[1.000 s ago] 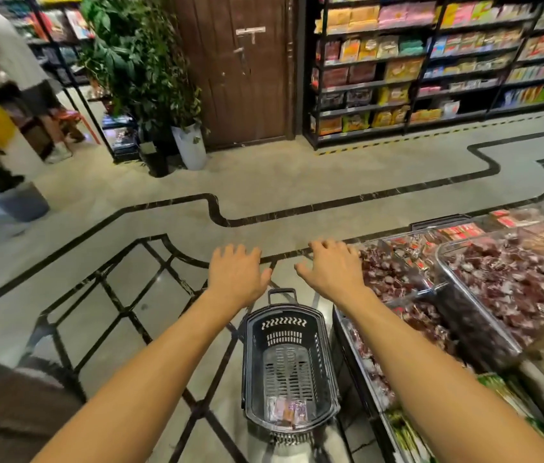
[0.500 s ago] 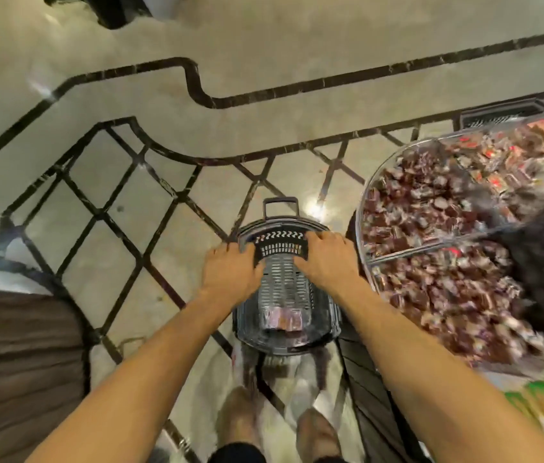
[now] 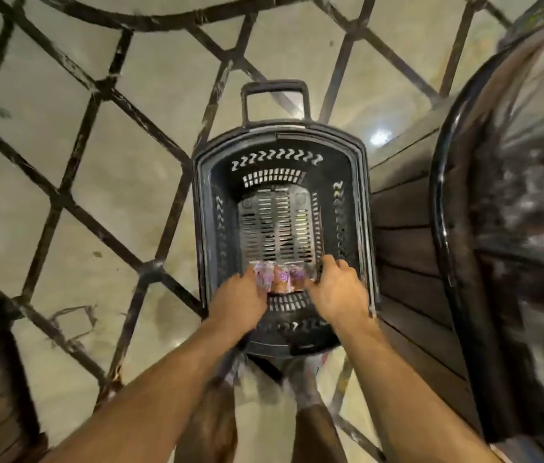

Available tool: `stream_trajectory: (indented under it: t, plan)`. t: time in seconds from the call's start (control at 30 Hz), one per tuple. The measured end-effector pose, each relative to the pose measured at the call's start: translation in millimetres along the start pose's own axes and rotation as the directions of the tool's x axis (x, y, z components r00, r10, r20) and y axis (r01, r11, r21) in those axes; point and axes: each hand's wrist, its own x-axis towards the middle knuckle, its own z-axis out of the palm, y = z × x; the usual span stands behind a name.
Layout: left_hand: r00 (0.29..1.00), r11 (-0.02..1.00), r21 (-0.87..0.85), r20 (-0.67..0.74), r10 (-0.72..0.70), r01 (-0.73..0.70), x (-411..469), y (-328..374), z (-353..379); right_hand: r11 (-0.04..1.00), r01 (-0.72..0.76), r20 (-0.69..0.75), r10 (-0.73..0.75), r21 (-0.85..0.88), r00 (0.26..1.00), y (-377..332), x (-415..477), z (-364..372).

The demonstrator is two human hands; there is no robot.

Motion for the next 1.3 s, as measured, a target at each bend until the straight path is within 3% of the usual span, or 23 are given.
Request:
stream_trajectory:
  t: [0.17,0.4,0.8,1.03,1.17,1.3]
  plan:
    - [0.986,0.934,-0.316,0.071,-0.154,0.168,83,-11,78,0.986,-0.118,0.076,0.109,0.122,0.991,23,69,96]
    - [0.906,0.768,-0.501,0.084,-0.415,0.399,190,-26,172,0.905,-0.274,0.121,0.248,0.326,0.961,52,160,190]
    - [0.899,0.815,-0.463,-0.080,-0.430,0.349,223,-45,219,0.809,-0.428,0.204,0.376,0.404,0.904,55,218,254]
    - [0.902,0.828,-0.440,-0.084,-0.424,0.348,217,-40,215,0.770,-0.466,0.207,0.418,0.436,0.884,58,223,257]
    - [0.889,0.805,-0.488,-0.117,-0.443,0.337,210,-41,217,0.790,-0.436,0.183,0.397,0.431,0.899,58,224,255]
    - [0.881,0.779,-0.534,-0.123,-0.457,0.329,202,-40,216,0.760,-0.468,0.248,0.398,0.450,0.883,55,226,262]
